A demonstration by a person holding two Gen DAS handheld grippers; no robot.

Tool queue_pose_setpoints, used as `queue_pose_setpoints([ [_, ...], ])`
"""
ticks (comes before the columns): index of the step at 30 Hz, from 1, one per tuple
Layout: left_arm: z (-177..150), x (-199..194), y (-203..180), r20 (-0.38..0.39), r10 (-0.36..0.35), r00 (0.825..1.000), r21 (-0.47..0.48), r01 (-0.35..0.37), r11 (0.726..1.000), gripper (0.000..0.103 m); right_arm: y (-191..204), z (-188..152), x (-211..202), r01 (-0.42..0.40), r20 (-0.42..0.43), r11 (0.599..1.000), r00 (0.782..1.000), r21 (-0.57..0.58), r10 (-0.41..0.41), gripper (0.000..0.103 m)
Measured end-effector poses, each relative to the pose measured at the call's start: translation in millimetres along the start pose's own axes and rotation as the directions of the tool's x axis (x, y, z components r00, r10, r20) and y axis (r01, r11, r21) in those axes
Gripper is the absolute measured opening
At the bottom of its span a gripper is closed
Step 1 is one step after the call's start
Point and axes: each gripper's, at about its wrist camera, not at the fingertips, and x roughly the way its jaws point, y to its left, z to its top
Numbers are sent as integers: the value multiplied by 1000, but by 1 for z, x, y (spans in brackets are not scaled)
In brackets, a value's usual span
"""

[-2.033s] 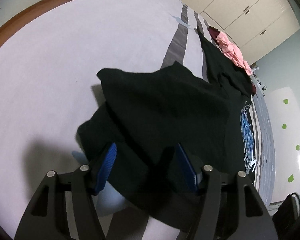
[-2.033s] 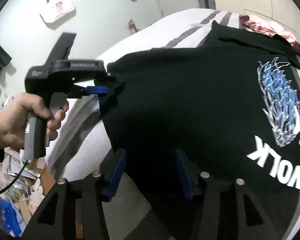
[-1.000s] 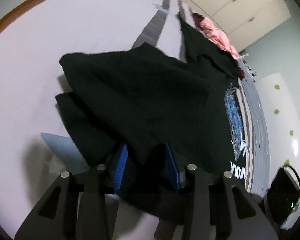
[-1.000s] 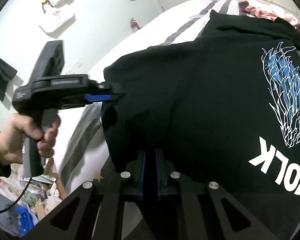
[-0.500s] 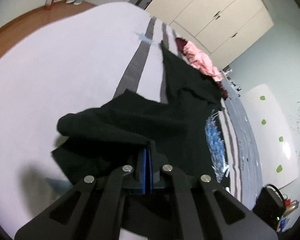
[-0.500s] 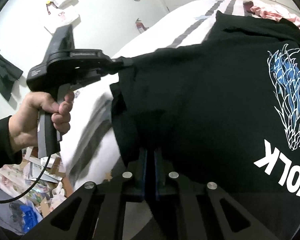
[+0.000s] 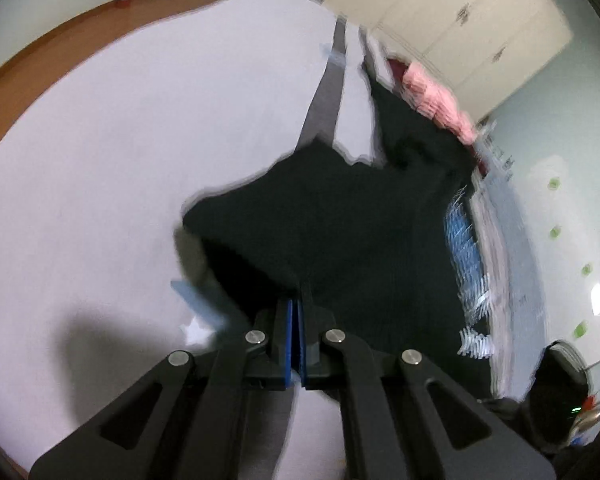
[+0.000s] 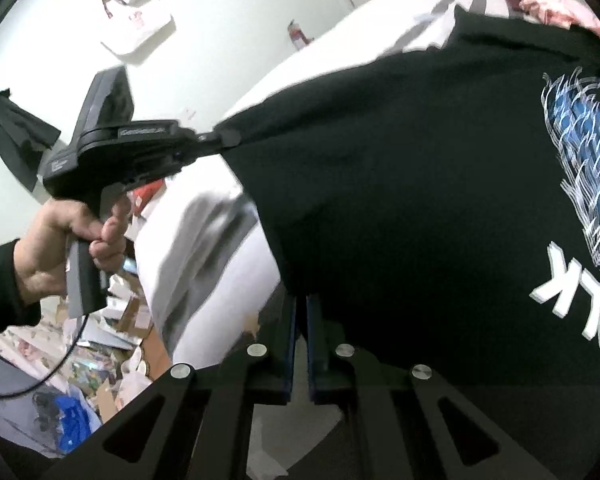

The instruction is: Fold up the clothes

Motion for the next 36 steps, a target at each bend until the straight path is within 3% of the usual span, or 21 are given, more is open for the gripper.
queue_pose_setpoints([
  [10, -22, -11, 43, -29, 150, 988, -111, -153, 982, 3, -14, -4, -32, -5, 14, 999, 1000, 46, 5, 8],
  [14, -16, -5, 49, -17, 134, 991, -154, -135, 979, 26, -27, 11, -46, 40, 83, 995, 995, 89, -47, 17],
  [16, -10, 2, 45, 2, 122, 993, -155, -120, 981, 46, -34, 16, -41, 71, 93, 993, 993, 93, -80, 19],
  [18, -3, 8, 35, 21, 145, 989, -106, -142, 984, 53, -39, 20, -33, 102, 91, 991, 990, 89, -110, 19],
  [21, 4, 18, 26, 37, 158, 987, -58, -156, 986, 54, -45, 19, -17, 124, 61, 989, 990, 82, -130, 19],
  [23, 11, 21, 26, 47, 158, 986, -50, -155, 987, 54, -52, 13, -13, 123, 38, 989, 991, 86, -127, 19],
  [26, 19, 18, 27, 77, 88, 993, -68, -83, 994, 54, -58, 6, -11, 115, 26, 988, 993, 102, -118, 19],
  [29, 27, 25, 13, 72, 60, 996, -20, -58, 998, 52, -62, 3, -12, 104, 30, 987, 994, 119, -108, 19],
  [32, 31, 33, 5, 50, 69, 996, 24, -70, 997, 21, -63, 3, -13, 103, 27, 988, 994, 117, -107, 19],
  [33, 32, 34, 5, 50, 70, 996, 19, -71, 997, 2, -62, 3, -13, 102, 26, 988, 994, 116, -106, 19],
  [36, 29, 20, 18, 74, 74, 995, -30, -72, 997, 2, -63, 3, -14, 96, 22, 989, 995, 113, -99, 19],
])
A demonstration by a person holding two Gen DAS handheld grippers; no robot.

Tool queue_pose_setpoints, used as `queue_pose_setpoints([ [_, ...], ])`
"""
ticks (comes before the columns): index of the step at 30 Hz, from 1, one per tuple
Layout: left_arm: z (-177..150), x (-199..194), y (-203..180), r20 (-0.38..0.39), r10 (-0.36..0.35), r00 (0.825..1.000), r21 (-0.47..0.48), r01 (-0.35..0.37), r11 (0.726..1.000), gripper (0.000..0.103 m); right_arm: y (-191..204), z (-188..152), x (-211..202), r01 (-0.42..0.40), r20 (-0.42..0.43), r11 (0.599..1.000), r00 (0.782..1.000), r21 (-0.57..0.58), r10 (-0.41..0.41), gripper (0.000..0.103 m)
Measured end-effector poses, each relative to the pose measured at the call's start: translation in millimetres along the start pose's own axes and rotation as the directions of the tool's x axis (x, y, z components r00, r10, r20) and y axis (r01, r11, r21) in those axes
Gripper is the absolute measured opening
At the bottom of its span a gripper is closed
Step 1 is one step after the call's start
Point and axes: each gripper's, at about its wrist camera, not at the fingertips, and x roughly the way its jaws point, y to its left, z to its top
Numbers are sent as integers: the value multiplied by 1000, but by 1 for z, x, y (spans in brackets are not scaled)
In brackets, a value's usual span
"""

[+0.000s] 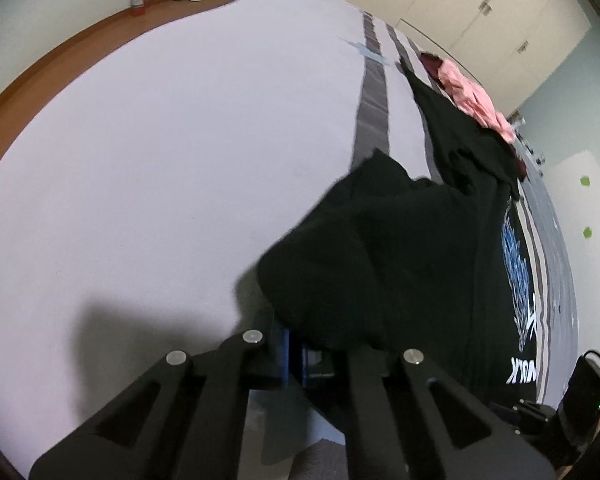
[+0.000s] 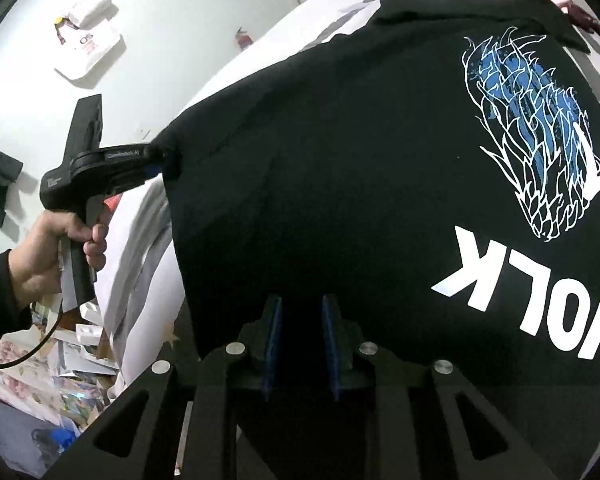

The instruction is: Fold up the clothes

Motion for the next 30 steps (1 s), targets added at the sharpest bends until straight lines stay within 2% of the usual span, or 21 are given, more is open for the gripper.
queue_pose_setpoints([
  [3, -5, -21, 15, 40, 13, 999, -50, -11, 999, 2, 3, -2, 3, -3, -3, 1000, 1000, -1, 3, 19],
  [8, -21, -30, 22, 12, 58, 998, -35, -58, 998, 3, 1, -3, 3, -9, -8, 1000, 1000, 4, 9, 19],
  [12, -27, -29, 48, -29, 179, 983, -138, -181, 974, 3, 2, 3, 7, -12, -11, 1000, 1000, 4, 12, 19],
  [13, -26, -33, 57, -16, 198, 980, -185, -197, 963, 3, 2, 3, 7, -13, -13, 1000, 1000, 4, 13, 19],
  [15, -22, -43, 63, 16, 223, 975, -215, -215, 953, 4, 1, 4, 6, -15, -19, 1000, 1000, 2, 15, 19],
  [17, -13, -49, 56, 53, 216, 975, -187, -202, 961, 4, 1, 5, 4, -17, -26, 1000, 1000, -1, 17, 19],
  [19, 1, -50, 37, 81, 181, 980, -118, -171, 978, 5, 2, 7, 2, -21, -33, 1000, 999, -6, 21, 19],
  [20, 8, -47, 25, 87, 153, 984, -79, -146, 986, 7, 2, 9, 0, -26, -37, 1000, 999, -10, 26, 19],
  [22, 22, -38, 1, 89, 89, 992, -9, -89, 996, 21, 1, 10, -4, -29, -32, 999, 999, -15, 28, 19],
  [24, 40, -20, -27, 65, 6, 998, 51, -9, 999, 29, 1, 15, -9, -25, -15, 1000, 1000, -19, 24, 19],
  [27, 61, 11, -63, 0, -69, 998, 124, 69, 990, 40, -1, 23, -17, -18, 9, 1000, 1000, -23, 19, 19],
  [28, 64, 23, -72, -49, -83, 995, 146, 90, 985, 43, -4, 27, -19, -11, 21, 1000, 1000, -17, 11, 19],
  [30, 63, 43, -85, -141, -96, 985, 179, 121, 976, 43, -13, 35, -19, 5, 39, 1000, 999, 10, -5, 19],
])
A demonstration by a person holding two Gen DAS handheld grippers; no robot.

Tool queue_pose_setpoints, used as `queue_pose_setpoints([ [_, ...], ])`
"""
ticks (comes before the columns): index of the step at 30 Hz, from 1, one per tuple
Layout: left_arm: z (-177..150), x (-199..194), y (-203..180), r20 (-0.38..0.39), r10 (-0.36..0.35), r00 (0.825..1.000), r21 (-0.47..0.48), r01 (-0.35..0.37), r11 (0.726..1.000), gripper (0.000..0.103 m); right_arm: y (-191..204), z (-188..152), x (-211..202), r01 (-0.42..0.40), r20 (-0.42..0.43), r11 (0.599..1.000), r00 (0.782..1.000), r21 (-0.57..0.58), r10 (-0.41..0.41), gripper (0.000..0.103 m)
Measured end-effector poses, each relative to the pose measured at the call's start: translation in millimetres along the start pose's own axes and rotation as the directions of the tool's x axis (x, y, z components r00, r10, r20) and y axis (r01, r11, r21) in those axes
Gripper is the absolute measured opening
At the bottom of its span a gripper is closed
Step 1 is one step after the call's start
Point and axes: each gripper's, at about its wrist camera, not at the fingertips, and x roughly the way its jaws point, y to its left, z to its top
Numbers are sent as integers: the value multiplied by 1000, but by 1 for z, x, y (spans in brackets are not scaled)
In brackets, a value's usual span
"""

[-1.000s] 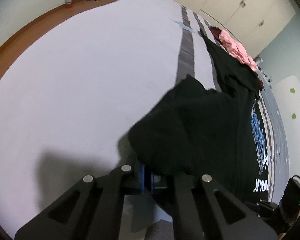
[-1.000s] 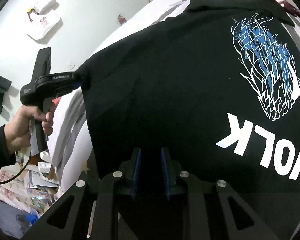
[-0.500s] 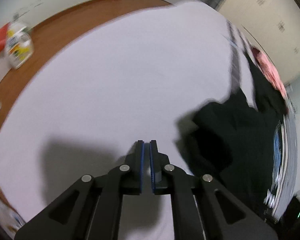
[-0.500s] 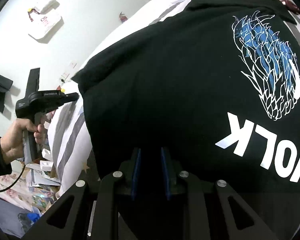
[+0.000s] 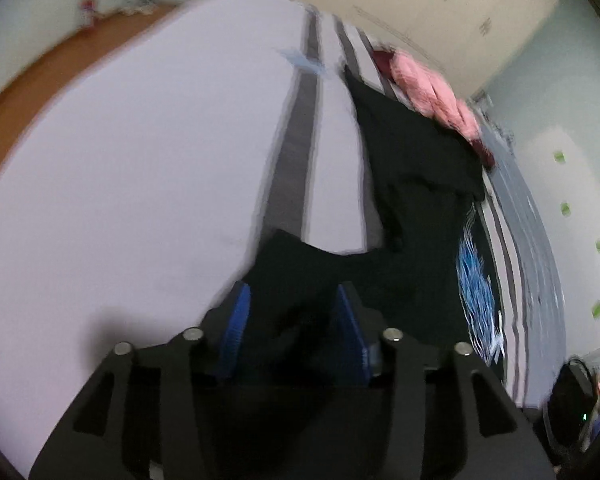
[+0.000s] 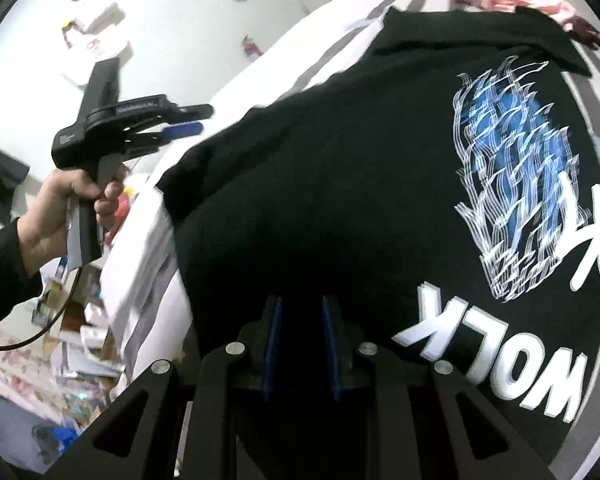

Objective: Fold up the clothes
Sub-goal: 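Grasp the sweatshirt side again with the left gripper and fold it inward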

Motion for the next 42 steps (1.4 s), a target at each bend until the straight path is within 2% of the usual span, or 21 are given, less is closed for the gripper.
queue_pose_setpoints([
  [3, -7, 15, -10, -82, -1, 997, 53, 5, 999, 43, -8, 6, 3, 16, 11, 1000, 1000, 19, -16, 19],
  [8, -23, 14, -12, -83, 3, 997, 116, 6, 993, 42, -13, 7, 7, 10, 2, 1000, 1000, 19, -10, 19],
  [10, -24, 8, -16, -75, 5, 997, 149, 6, 989, 10, -16, 5, 6, 5, -3, 1000, 1000, 23, -5, 19],
  [11, -26, 2, -21, -57, 13, 998, 174, -2, 985, 8, -17, 5, 6, 2, -6, 1000, 1000, 27, -2, 19],
  [13, -31, -11, -31, -13, 29, 1000, 225, -25, 974, 8, -19, 4, 7, -3, -11, 999, 1000, 33, 3, 19],
  [17, -44, -26, -63, -1, -12, 1000, 293, 12, 956, 8, -21, 3, 8, -12, -19, 999, 1000, 37, 12, 19],
  [20, -66, -28, -97, 0, -2, 1000, 386, 2, 922, 8, -19, 3, 13, -15, -26, 999, 1000, 40, 16, 19],
  [21, -72, -28, -106, -7, -15, 1000, 400, 16, 916, 8, -19, 4, 13, -16, -28, 999, 999, 39, 18, 19],
  [23, -90, -28, -118, -52, -92, 994, 375, 105, 921, 8, -20, 4, 13, -18, -30, 999, 999, 40, 20, 19],
  [27, -116, -13, -146, -178, -148, 973, 386, 208, 899, 8, -24, 5, 9, -16, -32, 999, 999, 47, 18, 19],
  [29, -117, -20, -144, -178, -184, 967, 356, 237, 904, 10, -27, 5, 7, -11, -32, 999, 999, 51, 13, 19],
  [31, -106, -38, -126, -85, -192, 978, 301, 209, 930, 15, -28, 5, 5, -9, -33, 999, 999, 49, 11, 19],
  [32, -98, -45, -115, -37, -167, 985, 271, 171, 947, 19, -28, 6, 4, -8, -33, 999, 999, 45, 9, 19],
  [34, -79, -57, -86, 68, -89, 994, 192, 74, 979, 41, -30, 6, 4, -6, -33, 999, 999, 43, 7, 19],
  [36, -62, -60, -59, 128, 7, 992, 118, -22, 993, 49, -31, 7, 4, -4, -30, 999, 1000, 46, 5, 19],
  [39, -39, -40, -25, 95, 112, 989, 45, -117, 992, 49, -31, 6, 3, -3, -23, 999, 1000, 54, 4, 19],
  [42, -30, -18, -9, 42, 107, 993, 15, -108, 994, 49, -31, 5, 3, 2, -17, 998, 1000, 58, -1, 20],
])
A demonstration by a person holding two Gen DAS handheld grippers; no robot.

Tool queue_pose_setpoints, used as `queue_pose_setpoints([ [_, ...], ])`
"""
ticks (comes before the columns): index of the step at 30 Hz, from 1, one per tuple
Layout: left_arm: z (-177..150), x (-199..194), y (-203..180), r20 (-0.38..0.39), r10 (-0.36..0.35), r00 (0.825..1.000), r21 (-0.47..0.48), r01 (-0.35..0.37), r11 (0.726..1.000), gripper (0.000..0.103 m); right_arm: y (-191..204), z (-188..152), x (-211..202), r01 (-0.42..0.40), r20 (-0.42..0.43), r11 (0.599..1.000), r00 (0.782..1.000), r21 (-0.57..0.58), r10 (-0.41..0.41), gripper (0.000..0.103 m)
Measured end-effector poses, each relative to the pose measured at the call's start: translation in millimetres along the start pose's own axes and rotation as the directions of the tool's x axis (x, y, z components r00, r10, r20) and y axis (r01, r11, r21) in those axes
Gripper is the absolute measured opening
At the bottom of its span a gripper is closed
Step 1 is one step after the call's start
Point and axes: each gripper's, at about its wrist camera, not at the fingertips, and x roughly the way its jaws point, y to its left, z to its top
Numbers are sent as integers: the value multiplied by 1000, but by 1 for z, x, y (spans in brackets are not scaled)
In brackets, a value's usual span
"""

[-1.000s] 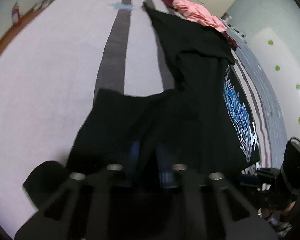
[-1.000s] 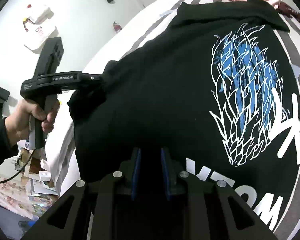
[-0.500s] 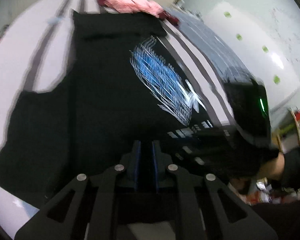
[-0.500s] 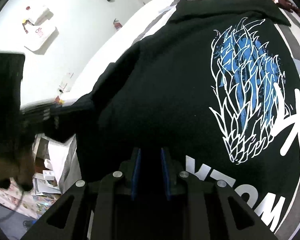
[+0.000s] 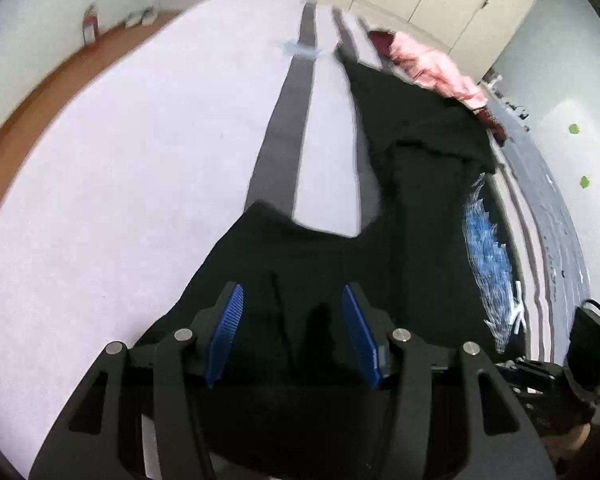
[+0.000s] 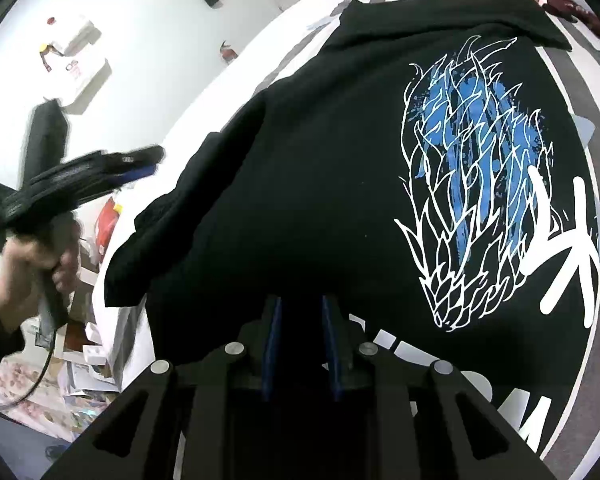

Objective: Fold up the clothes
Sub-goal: 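Grasp the sweatshirt side again with the left gripper and fold it inward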

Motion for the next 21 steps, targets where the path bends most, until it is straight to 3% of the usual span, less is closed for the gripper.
queue_pose_setpoints([
  [6, 2, 18, -12, -28, -38, 999, 58, 40, 998, 49, -2, 3, -3, 9, 21, 1000, 1000, 13, -10, 23],
  [9, -2, 30, -14, -55, -19, 998, 90, 24, 996, 47, -4, 9, -6, 22, 41, 1000, 999, 16, -22, 23],
  [12, -2, 30, -11, -41, -38, 998, 82, 42, 996, 18, -7, 14, -7, 33, 57, 999, 998, 15, -34, 24],
  [13, -1, 28, -10, -30, -43, 999, 80, 45, 996, 13, -8, 15, -6, 38, 58, 999, 998, 14, -39, 24],
  [16, 4, 21, -6, 11, -36, 999, 84, 35, 996, 5, -13, 15, 0, 37, 43, 999, 998, 20, -38, 25],
  [21, 34, 15, 10, 92, 67, 994, 88, -75, 993, 5, -15, 8, -1, 27, 40, 999, 999, 21, -27, 25],
])
